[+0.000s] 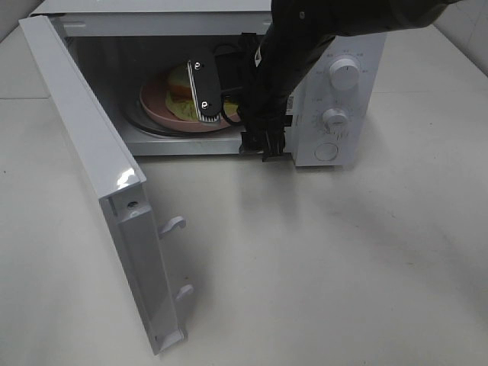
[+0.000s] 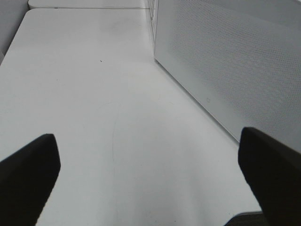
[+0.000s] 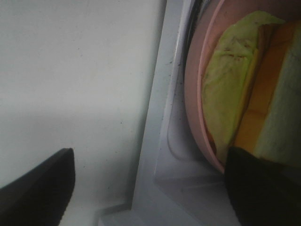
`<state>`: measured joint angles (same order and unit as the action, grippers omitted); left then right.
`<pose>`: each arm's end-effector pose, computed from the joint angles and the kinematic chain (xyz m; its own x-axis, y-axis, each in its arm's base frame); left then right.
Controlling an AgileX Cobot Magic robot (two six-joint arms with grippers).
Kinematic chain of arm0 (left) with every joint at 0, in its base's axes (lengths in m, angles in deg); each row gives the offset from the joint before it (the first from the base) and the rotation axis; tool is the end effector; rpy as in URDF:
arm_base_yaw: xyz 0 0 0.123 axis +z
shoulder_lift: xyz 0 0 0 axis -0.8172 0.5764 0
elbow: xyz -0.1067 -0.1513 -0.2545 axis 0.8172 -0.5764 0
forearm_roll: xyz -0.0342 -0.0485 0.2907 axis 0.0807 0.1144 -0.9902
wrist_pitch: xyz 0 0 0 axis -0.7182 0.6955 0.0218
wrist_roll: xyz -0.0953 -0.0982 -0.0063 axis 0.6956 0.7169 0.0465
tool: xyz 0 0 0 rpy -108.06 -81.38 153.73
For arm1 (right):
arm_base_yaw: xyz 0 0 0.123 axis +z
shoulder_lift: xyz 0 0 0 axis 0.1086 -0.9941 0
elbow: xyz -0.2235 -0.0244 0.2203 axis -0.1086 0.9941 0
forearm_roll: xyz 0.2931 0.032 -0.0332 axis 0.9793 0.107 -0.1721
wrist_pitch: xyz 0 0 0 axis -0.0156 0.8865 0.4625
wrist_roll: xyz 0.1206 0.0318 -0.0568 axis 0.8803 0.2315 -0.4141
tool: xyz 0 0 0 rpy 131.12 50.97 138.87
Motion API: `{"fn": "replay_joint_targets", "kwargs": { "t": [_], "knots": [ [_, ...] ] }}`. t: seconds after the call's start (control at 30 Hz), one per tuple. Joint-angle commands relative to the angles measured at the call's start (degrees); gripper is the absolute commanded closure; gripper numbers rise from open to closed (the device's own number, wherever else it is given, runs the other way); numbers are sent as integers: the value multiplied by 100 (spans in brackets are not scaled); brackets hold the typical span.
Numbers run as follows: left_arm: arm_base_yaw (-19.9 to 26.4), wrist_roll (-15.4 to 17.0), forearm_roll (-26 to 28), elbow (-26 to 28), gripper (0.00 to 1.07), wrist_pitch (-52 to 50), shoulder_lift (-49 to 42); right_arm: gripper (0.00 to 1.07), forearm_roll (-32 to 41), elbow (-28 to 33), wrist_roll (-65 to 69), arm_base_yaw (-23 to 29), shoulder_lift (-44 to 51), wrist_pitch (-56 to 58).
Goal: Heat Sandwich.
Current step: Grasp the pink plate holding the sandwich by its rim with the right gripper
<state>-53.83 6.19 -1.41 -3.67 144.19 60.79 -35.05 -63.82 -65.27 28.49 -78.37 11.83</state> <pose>0.0471 -0.0147 0.2803 -0.4340 -0.0177 -0.9007 0.0807 0.9950 -0.0585 0.4403 0.2955 0.1724 0.2915 -0.9436 -0.1571 -0.7963 -0.1484 -0.5864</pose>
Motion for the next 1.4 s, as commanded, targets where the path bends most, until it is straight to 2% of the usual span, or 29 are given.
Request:
{"fn": "replay_joint_targets", "kwargs": {
  "t": [0.03, 0.73, 1.13, 1.17, 1.27, 1.3, 1.33, 1.37, 1.4],
  "knots": [
    [23, 17, 23, -17, 9, -23, -138, 26, 23, -275, 189, 29, -235, -17],
    [23, 17, 23, -17, 9, -23, -138, 31, 149, -1713, 453, 149, -1536, 166],
    [23, 17, 23, -17, 9, -23, -138, 33, 149, -1891, 682, 80, -1816, 332],
    [23, 17, 23, -17, 9, -23, -138, 35, 143, -1891, 756, 80, -1816, 332],
    [23, 17, 23, -17, 9, -23, -138, 57, 126, -1891, 1014, 80, -1822, 372],
    [23, 17, 23, -17, 9, -23, -138, 57, 126, -1891, 1014, 80, -1822, 372],
    [23, 17, 23, -17, 9, -23, -138, 66, 132, -1891, 1140, 80, -1822, 430],
    [23, 17, 23, -17, 9, -23, -138, 88, 132, -1891, 1398, 80, -1822, 487],
    [23, 17, 23, -17, 9, -23, -138, 99, 132, -1891, 1564, 80, -1822, 487]
  ]
}}
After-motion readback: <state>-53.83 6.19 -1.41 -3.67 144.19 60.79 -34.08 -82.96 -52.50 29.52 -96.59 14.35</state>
